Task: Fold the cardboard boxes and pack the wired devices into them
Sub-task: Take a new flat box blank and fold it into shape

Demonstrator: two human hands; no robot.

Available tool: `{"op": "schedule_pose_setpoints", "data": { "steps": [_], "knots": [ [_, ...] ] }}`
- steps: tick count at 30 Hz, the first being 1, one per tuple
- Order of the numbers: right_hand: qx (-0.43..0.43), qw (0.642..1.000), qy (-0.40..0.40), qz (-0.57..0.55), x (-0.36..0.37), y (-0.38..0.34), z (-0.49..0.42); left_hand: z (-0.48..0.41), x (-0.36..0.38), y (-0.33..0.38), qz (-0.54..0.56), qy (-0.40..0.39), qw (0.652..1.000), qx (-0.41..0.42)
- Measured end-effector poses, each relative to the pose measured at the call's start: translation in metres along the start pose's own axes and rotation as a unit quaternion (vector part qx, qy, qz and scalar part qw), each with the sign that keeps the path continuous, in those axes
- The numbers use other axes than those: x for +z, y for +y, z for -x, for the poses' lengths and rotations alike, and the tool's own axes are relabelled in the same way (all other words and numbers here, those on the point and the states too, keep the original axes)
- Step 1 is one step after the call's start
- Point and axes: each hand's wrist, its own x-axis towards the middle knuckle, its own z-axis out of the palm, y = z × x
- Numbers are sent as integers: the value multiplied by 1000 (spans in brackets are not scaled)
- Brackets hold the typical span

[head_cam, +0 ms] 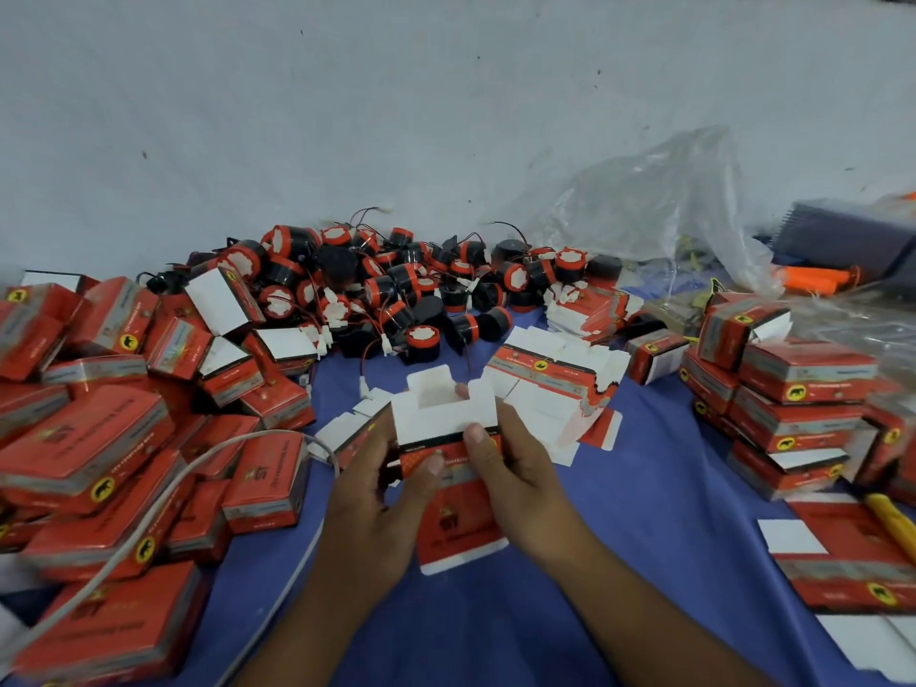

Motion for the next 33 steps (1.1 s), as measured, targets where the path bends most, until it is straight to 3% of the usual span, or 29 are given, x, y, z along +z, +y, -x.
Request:
{"op": "schedule_pose_setpoints", "data": {
  "steps": [7,13,19,23,25,26,28,29,31,33],
  "knots": [
    [63,998,27,11,1,3,-4,0,3,2,-8,5,1000,-2],
    [79,995,53,-17,5,3,-5,0,11,6,79,25,996,-20],
    [45,997,62,-15,3,7,-5,3,9,6,30,35,999,-7],
    [81,994,71,-11,0,10,-7,1,1,6,56,25,998,-13],
    [113,990,81,-19,-2,10,-8,-5,-14,-4,-47,20,999,-13],
    [126,988,87,-22,-3,9,-9,-9,-23,-14,-167,-6,986,-1],
    [145,984,97,-24,-4,7,-11,-12,-39,-28,-423,-80,903,-2],
    [153,983,99,-21,-4,7,-11,-14,-43,-29,-499,-103,860,-22],
    [163,982,96,-10,-3,8,-12,-12,-45,-25,-578,-122,806,-34],
    [170,981,93,5,-1,8,-11,-7,-47,-17,-656,-81,750,-3]
  ]
}}
